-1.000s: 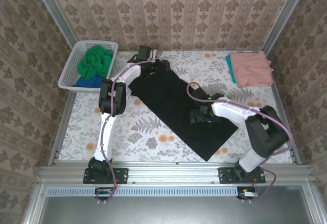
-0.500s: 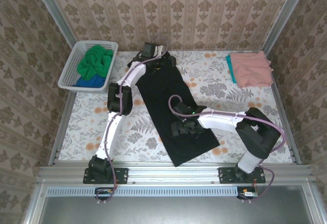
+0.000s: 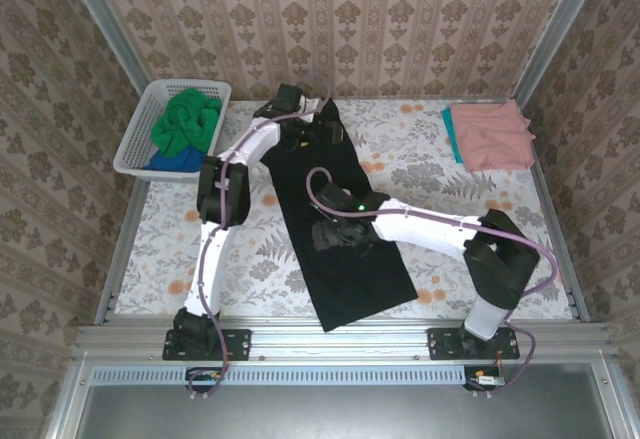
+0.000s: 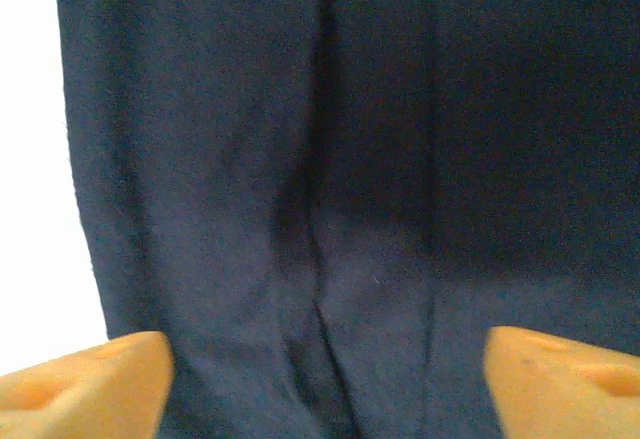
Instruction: Fold and stack the t-shirts
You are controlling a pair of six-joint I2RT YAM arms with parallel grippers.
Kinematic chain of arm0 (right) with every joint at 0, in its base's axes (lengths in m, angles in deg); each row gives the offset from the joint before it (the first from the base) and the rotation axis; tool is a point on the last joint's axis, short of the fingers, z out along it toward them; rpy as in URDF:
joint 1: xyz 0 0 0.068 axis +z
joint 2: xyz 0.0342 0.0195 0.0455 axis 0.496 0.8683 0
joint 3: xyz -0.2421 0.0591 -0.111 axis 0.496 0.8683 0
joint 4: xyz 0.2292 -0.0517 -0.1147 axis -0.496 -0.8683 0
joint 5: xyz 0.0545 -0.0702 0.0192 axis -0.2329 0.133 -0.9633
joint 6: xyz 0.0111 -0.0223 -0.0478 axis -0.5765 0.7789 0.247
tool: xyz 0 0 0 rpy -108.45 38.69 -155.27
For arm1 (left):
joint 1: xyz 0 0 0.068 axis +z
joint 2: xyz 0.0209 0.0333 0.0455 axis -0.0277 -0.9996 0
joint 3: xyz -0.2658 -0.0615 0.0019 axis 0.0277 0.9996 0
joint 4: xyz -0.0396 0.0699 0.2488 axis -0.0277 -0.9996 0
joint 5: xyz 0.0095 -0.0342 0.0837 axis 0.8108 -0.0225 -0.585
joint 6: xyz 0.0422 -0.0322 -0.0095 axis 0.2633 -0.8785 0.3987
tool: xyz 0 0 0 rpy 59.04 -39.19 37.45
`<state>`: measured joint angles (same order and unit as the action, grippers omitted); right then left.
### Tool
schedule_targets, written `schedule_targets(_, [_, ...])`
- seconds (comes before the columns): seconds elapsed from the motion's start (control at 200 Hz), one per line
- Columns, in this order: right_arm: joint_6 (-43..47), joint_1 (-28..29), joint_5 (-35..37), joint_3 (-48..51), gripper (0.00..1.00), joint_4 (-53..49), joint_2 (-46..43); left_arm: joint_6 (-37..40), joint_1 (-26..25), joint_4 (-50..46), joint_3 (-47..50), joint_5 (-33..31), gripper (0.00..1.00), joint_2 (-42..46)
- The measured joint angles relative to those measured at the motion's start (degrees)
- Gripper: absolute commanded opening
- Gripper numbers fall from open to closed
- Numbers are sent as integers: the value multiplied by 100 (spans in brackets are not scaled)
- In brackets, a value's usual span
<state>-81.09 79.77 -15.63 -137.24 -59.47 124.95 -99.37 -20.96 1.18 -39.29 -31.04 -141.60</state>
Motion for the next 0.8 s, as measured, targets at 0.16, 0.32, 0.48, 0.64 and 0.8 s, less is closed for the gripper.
schedule_targets(0.16, [378,-155,-31,-791,52,90,1154,-4,170,225,1169,-146,100,1338])
schedule_targets(0.32, [603,-361,-57,-1198,26,-94,1777,-22,542,728,2645,-299,100,2865])
schedule_targets(0.48, [675,-387,-48,-1314,4,-105,1738,-101,824,1268,4439,-518,100,4199])
schedule_targets(0.64, [715,-378,-46,-1187,0,-120,1502,-282,767,1650,6096,-715,100,5191])
schedule_targets(0.8, [697,-378,-50,-927,0,-22,1211,-485,708,1838,7289,-1027,100,5978])
